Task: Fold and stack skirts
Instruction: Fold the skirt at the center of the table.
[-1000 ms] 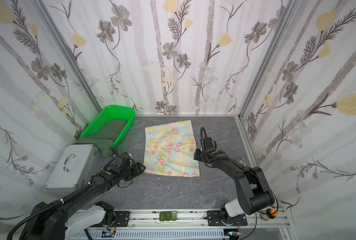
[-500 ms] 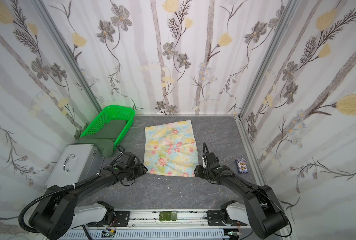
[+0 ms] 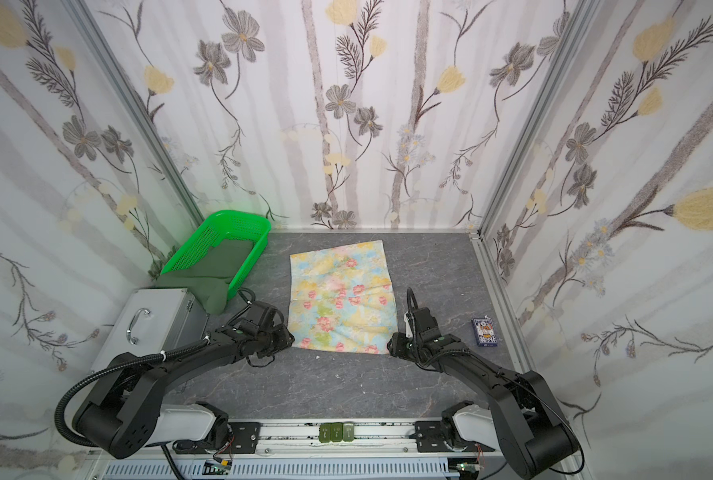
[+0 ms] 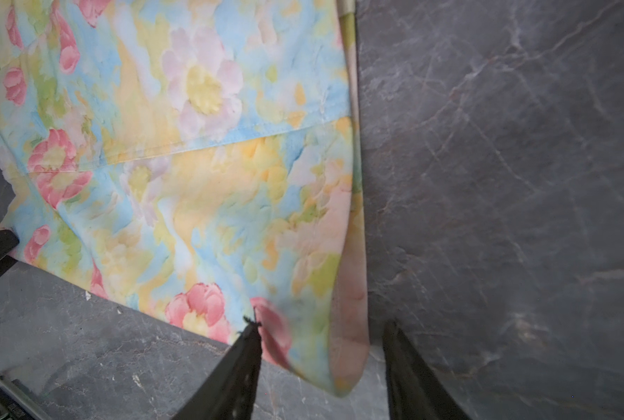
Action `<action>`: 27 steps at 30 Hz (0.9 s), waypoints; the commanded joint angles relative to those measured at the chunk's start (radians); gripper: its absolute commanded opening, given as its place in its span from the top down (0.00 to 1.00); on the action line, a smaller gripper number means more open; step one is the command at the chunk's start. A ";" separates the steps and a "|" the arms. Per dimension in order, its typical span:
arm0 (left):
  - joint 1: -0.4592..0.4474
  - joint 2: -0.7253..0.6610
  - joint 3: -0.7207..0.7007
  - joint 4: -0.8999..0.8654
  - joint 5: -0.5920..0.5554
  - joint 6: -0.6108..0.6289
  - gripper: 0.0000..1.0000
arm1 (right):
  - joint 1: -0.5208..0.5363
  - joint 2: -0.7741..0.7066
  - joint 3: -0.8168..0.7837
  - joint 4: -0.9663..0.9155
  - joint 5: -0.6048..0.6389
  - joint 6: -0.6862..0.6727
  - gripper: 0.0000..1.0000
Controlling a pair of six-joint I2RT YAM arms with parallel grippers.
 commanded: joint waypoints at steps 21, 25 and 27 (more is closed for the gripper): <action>-0.005 -0.049 -0.062 0.021 -0.004 -0.019 1.00 | 0.004 0.018 -0.028 0.029 -0.008 0.029 0.58; -0.004 -0.048 -0.060 0.021 -0.004 -0.023 1.00 | 0.007 0.018 -0.031 0.002 -0.010 0.027 0.54; -0.004 -0.050 -0.052 0.021 0.000 -0.025 1.00 | 0.010 -0.007 -0.036 -0.021 0.003 0.027 0.48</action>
